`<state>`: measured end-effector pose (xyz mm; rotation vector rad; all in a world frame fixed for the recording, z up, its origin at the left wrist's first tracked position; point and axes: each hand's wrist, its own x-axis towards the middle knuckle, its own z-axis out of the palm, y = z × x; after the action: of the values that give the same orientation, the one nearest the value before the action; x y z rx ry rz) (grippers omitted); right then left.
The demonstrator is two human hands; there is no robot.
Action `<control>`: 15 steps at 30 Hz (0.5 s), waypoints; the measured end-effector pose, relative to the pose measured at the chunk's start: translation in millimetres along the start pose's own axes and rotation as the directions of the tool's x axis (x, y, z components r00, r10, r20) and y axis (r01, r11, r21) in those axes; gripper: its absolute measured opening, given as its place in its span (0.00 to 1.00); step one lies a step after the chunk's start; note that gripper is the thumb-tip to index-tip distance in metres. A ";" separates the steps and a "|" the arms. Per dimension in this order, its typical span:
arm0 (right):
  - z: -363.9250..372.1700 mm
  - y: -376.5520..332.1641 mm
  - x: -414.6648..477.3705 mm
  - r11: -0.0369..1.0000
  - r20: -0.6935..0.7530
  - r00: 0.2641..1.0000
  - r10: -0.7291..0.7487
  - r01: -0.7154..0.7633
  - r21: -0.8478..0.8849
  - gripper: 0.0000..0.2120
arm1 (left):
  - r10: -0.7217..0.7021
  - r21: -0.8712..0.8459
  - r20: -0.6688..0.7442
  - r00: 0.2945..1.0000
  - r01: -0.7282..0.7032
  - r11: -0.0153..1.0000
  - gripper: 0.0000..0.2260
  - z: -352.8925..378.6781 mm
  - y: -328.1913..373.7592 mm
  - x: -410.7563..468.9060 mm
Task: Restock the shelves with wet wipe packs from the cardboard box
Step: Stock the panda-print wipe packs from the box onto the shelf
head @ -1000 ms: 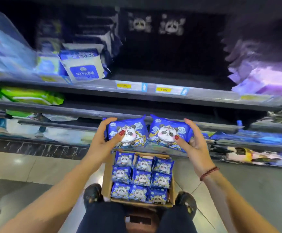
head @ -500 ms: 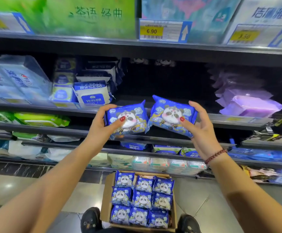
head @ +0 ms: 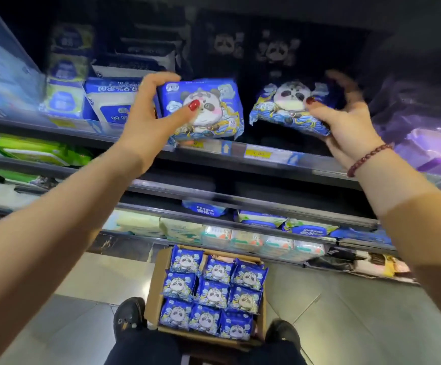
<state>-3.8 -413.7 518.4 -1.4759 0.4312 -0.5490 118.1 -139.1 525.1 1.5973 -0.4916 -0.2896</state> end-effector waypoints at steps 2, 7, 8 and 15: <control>-11.4 8.7 23.2 1.000 -0.050 0.998 0.025 -0.025 0.005 0.26 | 0.038 0.016 -0.005 0.999 -0.038 0.999 0.18 9.5 -2.6 16.1; -32.0 22.8 73.6 0.995 -0.169 0.985 -0.021 0.005 -0.098 0.44 | 0.103 0.069 0.039 0.994 -0.105 0.992 0.23 25.1 -12.7 62.4; -37.9 28.3 82.7 0.991 -0.169 0.984 -0.054 0.032 -0.131 0.45 | 0.110 0.066 0.038 0.993 -0.112 0.991 0.23 27.9 -17.2 72.0; -48.3 31.1 117.5 0.863 -0.082 0.990 -0.114 0.058 -0.502 0.42 | 0.132 0.072 0.013 0.991 -0.133 0.989 0.19 37.0 -44.7 107.6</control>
<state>65.2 -521.6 491.6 -1.9783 0.6292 -0.6200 200.9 -221.5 488.9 1.6262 -0.6178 -0.1791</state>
